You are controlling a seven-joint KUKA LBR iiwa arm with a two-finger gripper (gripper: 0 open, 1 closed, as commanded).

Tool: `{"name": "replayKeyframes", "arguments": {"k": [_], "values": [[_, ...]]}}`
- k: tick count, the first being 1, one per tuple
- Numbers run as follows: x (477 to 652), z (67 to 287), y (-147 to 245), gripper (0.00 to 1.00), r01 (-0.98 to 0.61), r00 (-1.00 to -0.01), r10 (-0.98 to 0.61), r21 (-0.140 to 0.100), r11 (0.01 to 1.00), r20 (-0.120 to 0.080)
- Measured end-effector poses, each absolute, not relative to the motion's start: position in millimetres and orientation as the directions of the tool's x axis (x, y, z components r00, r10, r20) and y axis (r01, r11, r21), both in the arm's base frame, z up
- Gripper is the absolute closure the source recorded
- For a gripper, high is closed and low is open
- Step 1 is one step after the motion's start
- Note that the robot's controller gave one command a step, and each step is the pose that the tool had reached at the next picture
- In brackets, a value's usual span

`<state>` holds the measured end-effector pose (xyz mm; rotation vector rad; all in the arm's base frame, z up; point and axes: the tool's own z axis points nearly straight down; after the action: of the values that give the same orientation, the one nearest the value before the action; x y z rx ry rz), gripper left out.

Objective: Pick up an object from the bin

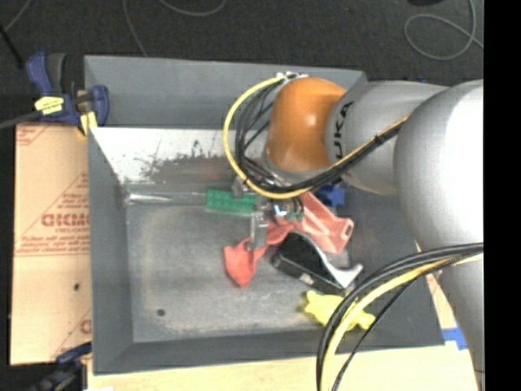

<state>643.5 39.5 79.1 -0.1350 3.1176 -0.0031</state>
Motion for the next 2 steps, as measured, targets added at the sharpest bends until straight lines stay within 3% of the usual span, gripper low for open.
{"name": "replayKeyframes", "arguments": {"k": [1,2], "values": [[635.9,76.8,37.2,1.00,0.056,-0.998,0.056,0.006,0.998,-0.028],[635.9,76.8,37.2,1.00,0.056,-0.998,0.056,0.006,0.998,-0.028]]}}
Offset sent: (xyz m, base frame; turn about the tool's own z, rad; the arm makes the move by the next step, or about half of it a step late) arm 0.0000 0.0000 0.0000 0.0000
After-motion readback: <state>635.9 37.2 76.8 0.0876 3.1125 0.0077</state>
